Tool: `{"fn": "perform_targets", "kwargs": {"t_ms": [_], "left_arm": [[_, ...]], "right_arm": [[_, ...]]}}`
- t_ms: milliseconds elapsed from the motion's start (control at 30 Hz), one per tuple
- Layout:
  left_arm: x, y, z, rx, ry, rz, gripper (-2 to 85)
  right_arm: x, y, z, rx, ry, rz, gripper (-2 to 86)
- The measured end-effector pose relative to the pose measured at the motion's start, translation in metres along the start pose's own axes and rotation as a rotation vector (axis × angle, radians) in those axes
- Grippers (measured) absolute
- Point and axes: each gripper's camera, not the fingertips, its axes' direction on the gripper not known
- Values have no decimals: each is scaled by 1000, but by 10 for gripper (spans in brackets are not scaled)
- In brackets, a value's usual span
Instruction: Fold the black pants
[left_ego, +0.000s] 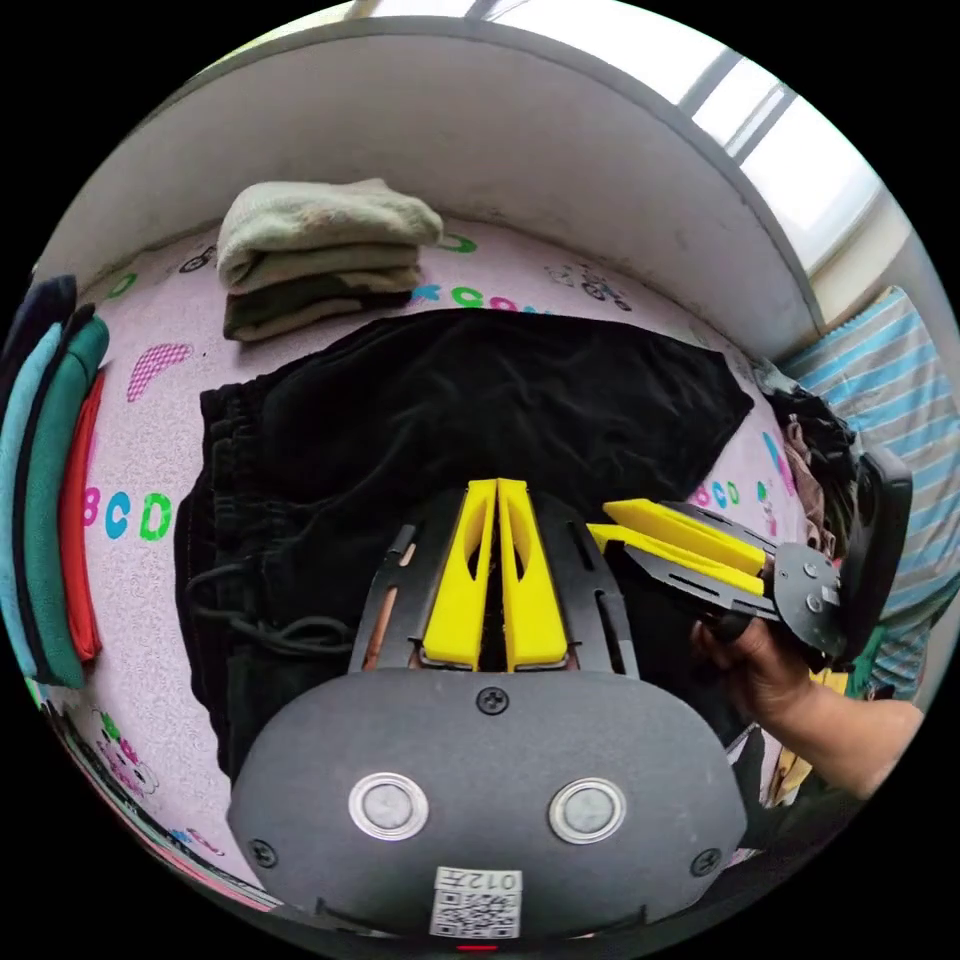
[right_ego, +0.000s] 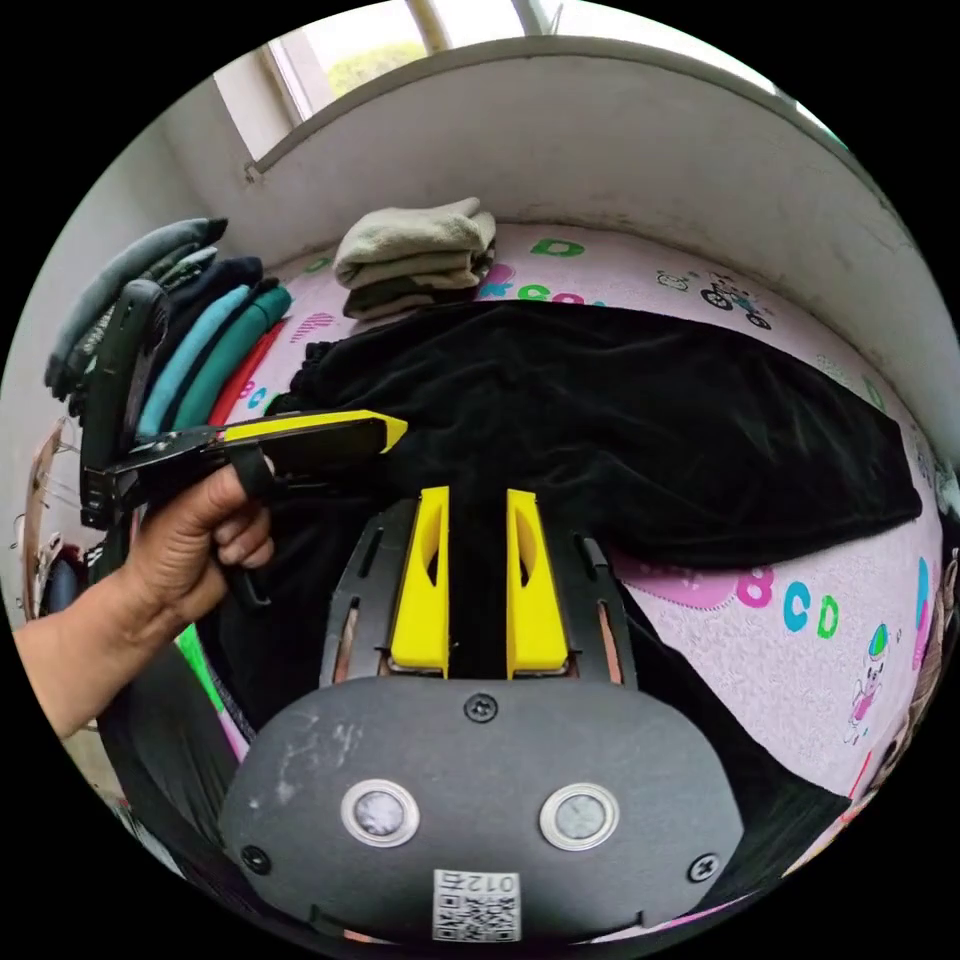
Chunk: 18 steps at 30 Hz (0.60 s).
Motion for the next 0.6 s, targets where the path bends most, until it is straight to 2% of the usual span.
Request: {"fn": "perform_targets", "kwargs": {"t_ms": [100, 167, 300, 500, 600], "left_arm": [[39, 23, -14, 38, 83, 121, 5], [64, 39, -10, 45, 94, 163, 6], [121, 68, 24, -36, 125, 230, 7], [180, 85, 72, -65, 62, 299, 6], [197, 87, 91, -43, -41, 315, 4]], "right_arm": [[20, 39, -50, 83, 48, 42, 87], [43, 82, -82, 146, 176, 153, 85], [88, 131, -101, 122, 270, 299, 84], [127, 185, -122, 86, 310, 334, 80], [137, 190, -128, 98, 270, 326, 81]]}}
